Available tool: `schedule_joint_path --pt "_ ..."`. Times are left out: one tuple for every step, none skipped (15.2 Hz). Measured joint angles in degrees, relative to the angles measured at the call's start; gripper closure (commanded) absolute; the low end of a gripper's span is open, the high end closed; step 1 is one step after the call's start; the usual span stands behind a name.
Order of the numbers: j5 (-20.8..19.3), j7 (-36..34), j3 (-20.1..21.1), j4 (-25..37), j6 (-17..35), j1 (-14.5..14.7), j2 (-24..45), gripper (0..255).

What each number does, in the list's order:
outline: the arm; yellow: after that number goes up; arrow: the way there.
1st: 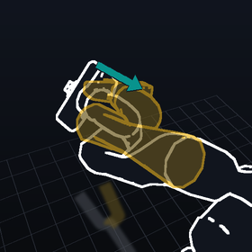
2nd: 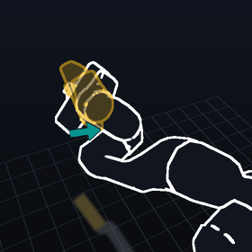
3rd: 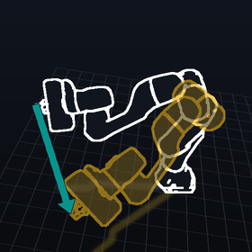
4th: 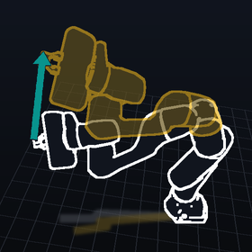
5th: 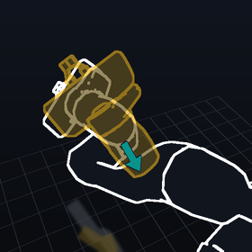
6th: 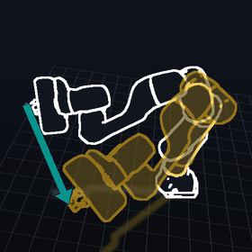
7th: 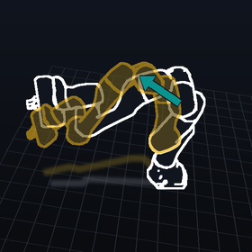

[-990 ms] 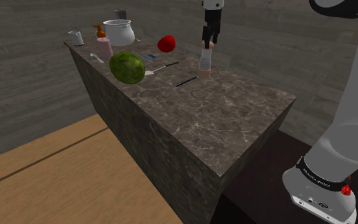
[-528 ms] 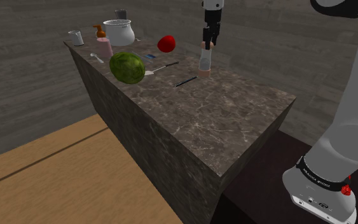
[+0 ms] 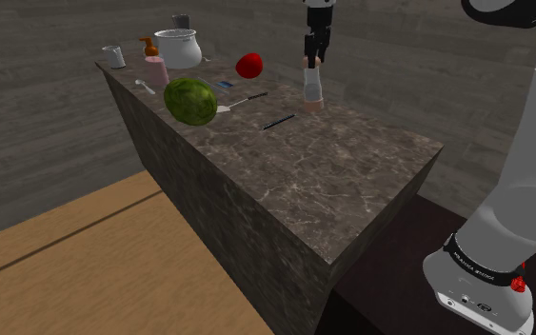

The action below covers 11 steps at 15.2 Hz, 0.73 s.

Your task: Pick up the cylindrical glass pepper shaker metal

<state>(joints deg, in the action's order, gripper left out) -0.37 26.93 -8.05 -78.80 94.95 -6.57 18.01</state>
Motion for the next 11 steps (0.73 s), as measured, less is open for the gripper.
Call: schedule_joint_path --pt "0.0 0.0 0.0 1.3 -0.9 0.0 0.3 255" --pt "0.1 0.1 0.0 2.4 -1.8 -0.1 0.6 255" --pt "0.1 0.2 0.0 3.1 -2.6 -0.1 0.5 255" --pt "0.1 0.2 0.0 4.3 -3.6 -0.2 0.8 255" --pt "0.1 0.2 0.0 5.3 -4.4 -0.2 0.9 255" --pt "0.2 0.3 0.0 6.7 -5.4 -0.2 1.2 255" --pt "0.2 0.2 0.0 7.6 -6.2 -0.2 1.4 255" --pt "0.2 0.3 -0.1 9.0 -7.1 -0.3 1.8 255" --pt "0.3 0.3 0.0 10.6 -8.3 -0.4 2.3 255" --pt "0.4 0.4 -0.1 12.0 -9.4 -0.4 2.7 255" --pt "0.4 0.4 -0.1 12.4 -9.8 -0.4 2.6 255"
